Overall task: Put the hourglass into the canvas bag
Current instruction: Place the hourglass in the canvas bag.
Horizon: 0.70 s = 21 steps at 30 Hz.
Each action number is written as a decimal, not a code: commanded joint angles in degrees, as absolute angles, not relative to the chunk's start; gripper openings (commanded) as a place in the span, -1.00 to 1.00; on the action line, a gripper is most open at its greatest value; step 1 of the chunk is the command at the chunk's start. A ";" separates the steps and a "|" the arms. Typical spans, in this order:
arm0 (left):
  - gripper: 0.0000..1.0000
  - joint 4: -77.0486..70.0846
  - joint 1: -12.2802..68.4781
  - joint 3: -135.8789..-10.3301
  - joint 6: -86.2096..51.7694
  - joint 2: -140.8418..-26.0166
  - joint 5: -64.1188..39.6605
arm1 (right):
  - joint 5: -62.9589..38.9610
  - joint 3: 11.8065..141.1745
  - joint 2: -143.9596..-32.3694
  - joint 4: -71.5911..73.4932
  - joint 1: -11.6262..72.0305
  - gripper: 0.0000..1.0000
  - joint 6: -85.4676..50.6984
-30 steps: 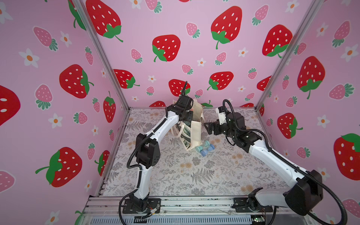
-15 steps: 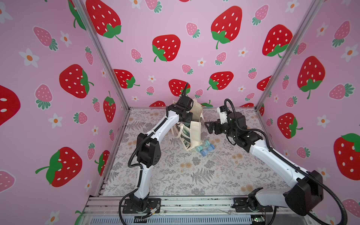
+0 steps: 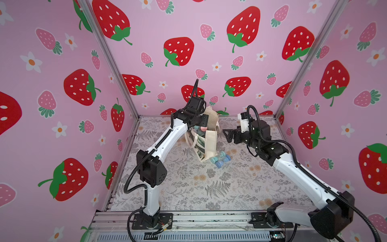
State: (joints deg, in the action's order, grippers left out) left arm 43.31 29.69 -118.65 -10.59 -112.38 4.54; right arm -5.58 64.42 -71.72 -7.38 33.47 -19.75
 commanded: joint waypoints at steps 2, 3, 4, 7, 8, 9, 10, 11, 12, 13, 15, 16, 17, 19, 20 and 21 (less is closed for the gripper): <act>0.41 40.30 30.41 -114.43 -11.38 -106.18 4.56 | -4.42 63.29 -69.90 -8.89 33.05 0.99 -20.74; 0.44 39.54 30.48 -113.26 -11.81 -104.59 4.36 | -4.32 63.20 -69.73 -9.19 33.00 0.99 -20.74; 0.49 38.43 30.56 -111.69 -12.14 -102.74 4.24 | -4.10 62.98 -69.53 -9.63 32.96 0.99 -20.82; 0.62 34.81 31.09 -106.35 -12.92 -97.12 4.33 | -3.65 61.95 -68.74 -10.31 32.87 0.99 -21.13; 0.64 33.63 31.39 -104.42 -13.19 -95.32 3.95 | -3.45 61.66 -68.35 -10.65 32.79 0.99 -21.34; 0.64 32.80 31.61 -102.84 -13.32 -93.77 3.73 | -3.34 61.36 -68.08 -11.01 32.70 0.99 -21.44; 0.64 31.99 31.96 -101.16 -13.55 -92.05 3.85 | -3.41 61.20 -67.88 -11.59 32.62 0.99 -21.53; 0.65 31.17 32.41 -99.18 -13.82 -90.37 4.04 | -3.38 61.02 -67.61 -12.26 32.55 0.99 -21.46; 0.65 30.29 32.76 -97.42 -13.99 -88.93 3.85 | -3.41 60.91 -67.35 -12.90 32.52 0.99 -21.52; 0.65 29.29 33.29 -95.48 -14.13 -87.53 3.57 | -3.27 60.64 -67.07 -13.61 32.45 0.99 -21.61; 0.65 27.99 34.39 -92.11 -14.63 -84.58 3.82 | -3.00 59.85 -66.20 -14.60 32.38 0.99 -21.87; 0.65 27.19 35.28 -90.04 -14.90 -83.02 3.95 | -2.75 59.39 -65.63 -15.10 32.34 0.99 -22.09; 0.65 26.34 36.09 -88.19 -15.01 -81.68 3.95 | -2.56 58.97 -65.07 -15.64 32.27 0.99 -22.39; 0.65 24.33 38.41 -83.77 -15.20 -78.83 4.51 | -2.80 58.09 -64.14 -17.17 32.18 0.99 -22.67; 0.65 23.92 39.39 -82.22 -15.17 -77.82 5.13 | -2.66 57.65 -63.69 -17.87 32.17 0.99 -22.76; 0.65 23.90 40.78 -80.69 -15.52 -76.90 6.64 | -2.34 56.99 -63.08 -18.69 32.19 0.99 -22.98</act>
State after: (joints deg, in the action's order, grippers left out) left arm 26.96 38.33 -83.81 -14.87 -78.89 4.51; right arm -3.42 58.19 -64.84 -15.31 32.56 -21.69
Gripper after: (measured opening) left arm 0.824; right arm 0.993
